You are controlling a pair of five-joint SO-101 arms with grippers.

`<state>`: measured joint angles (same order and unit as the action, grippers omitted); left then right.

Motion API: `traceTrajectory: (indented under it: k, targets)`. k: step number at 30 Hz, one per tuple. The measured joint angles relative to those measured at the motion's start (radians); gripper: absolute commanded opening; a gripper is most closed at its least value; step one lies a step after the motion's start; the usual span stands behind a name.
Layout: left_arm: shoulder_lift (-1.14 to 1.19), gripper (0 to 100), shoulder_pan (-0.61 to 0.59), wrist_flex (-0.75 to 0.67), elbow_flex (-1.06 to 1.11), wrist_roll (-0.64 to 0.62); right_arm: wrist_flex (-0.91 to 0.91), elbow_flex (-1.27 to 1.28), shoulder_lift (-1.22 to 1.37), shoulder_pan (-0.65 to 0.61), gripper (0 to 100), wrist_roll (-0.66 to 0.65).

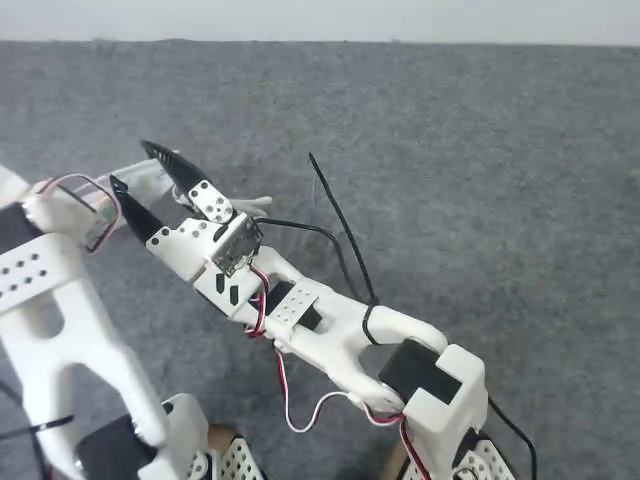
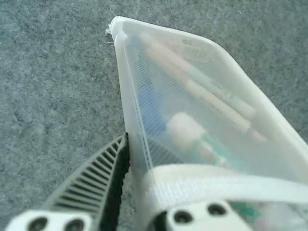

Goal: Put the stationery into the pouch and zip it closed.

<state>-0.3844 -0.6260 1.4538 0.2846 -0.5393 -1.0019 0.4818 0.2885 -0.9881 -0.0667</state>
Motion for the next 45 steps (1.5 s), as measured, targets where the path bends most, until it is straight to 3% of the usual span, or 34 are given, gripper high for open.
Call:
traceTrajectory:
  k: [13,37,40,45]
  targets:
    - [0.000,2,0.000,0.000,0.000,0.000,0.166,0.043,-0.169,0.021,17.8,0.011]
    - [0.000,2,0.000,0.000,0.000,0.000,1.165,0.044,-0.658,0.025,17.8,0.068]
    - [0.000,2,0.000,0.000,0.000,0.000,1.235,0.080,-0.727,0.025,17.8,0.068]
    - [0.000,2,0.000,0.000,0.000,0.000,1.206,0.224,-0.793,0.025,17.8,0.068]
